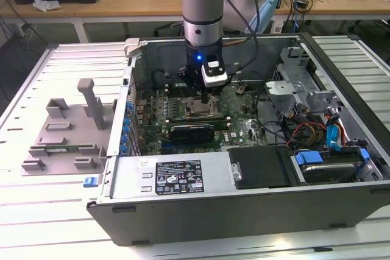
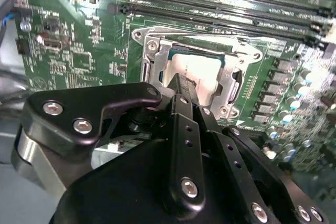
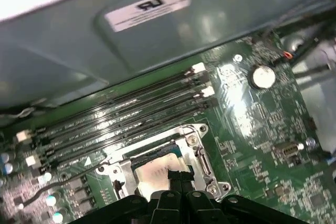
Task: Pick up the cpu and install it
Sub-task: 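Close the cpu cover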
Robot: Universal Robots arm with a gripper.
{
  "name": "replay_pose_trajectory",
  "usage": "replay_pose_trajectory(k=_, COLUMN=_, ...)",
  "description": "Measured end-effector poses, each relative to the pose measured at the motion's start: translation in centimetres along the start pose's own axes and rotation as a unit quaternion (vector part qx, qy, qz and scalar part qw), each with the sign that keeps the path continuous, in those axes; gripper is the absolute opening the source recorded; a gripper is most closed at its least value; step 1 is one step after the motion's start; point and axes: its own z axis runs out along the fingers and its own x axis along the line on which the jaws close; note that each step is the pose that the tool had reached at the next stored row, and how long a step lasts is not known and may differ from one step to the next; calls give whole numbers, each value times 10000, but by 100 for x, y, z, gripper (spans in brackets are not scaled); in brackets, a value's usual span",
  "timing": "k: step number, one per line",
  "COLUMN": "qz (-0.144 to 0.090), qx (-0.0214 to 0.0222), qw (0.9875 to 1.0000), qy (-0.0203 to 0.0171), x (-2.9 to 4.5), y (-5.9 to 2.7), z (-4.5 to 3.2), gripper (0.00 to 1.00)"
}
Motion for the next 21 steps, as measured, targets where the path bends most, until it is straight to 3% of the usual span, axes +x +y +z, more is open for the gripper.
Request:
replay_pose_trajectory(k=2, qz=-223, qx=-10, qw=9997, qy=6, x=0, y=0, z=3, gripper=11)
replay_pose_trajectory(k=6, qz=-728, qx=-33, qw=9973, qy=19, x=1, y=0, z=10, gripper=11)
replay_pose_trajectory(k=8, qz=-1041, qx=-43, qw=9946, qy=28, x=1, y=-1, z=15, gripper=11)
replay_pose_trajectory(k=9, qz=-1229, qx=-25, qw=9924, qy=31, x=0, y=-1, z=16, gripper=11)
replay_pose_trajectory(k=10, qz=-1349, qx=29, qw=9908, qy=30, x=1, y=-1, z=17, gripper=11)
replay_pose_trajectory(k=11, qz=-1391, qx=86, qw=9902, qy=29, x=1, y=-1, z=17, gripper=11)
replay_pose_trajectory(k=12, qz=-1412, qx=162, qw=9898, qy=29, x=1, y=0, z=18, gripper=11)
replay_pose_trajectory(k=13, qz=-1413, qx=173, qw=9898, qy=33, x=1, y=-1, z=23, gripper=11)
replay_pose_trajectory(k=16, qz=-1413, qx=173, qw=9898, qy=34, x=74, y=-26, z=44, gripper=11)
replay_pose_trajectory(k=21, qz=-1428, qx=173, qw=9896, qy=34, x=86, y=-13, z=101, gripper=11)
